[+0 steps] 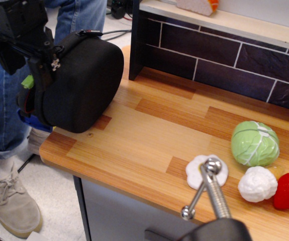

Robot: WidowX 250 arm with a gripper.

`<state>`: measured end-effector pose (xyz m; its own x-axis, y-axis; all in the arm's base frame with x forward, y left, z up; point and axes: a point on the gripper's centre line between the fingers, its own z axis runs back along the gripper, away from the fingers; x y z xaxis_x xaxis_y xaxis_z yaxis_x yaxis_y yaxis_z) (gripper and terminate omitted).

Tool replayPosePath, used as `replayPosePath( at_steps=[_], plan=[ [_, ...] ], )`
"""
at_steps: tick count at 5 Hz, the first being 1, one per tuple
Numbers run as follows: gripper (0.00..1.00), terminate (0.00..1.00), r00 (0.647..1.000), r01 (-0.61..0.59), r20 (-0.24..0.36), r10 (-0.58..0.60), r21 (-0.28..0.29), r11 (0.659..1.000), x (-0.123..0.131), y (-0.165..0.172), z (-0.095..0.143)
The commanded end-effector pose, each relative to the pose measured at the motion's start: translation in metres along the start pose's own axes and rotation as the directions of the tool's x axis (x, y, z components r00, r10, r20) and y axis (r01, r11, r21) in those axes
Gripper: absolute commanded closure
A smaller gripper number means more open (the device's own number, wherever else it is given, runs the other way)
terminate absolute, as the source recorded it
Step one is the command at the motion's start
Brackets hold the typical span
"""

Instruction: Zip zipper bag

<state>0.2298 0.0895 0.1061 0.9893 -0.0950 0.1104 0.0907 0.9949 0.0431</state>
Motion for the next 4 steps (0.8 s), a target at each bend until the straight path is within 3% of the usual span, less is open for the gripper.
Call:
replayPosePath(
  at_steps=[1,2,4],
  plan=[
    [0.0,0.0,1.0,-0.003,-0.004,0.003,0.009,1.0,0.0067,-0.0002,-0.0015],
    [1.0,0.0,1.0,0.006,0.019,-0.007,0.031,1.0,0.0015,0.0006,-0.0111],
    [1.0,0.0,0.999,-0.004,0.033,0.003,0.025,1.0,-0.0009,0.0026,-0.0081]
  ],
)
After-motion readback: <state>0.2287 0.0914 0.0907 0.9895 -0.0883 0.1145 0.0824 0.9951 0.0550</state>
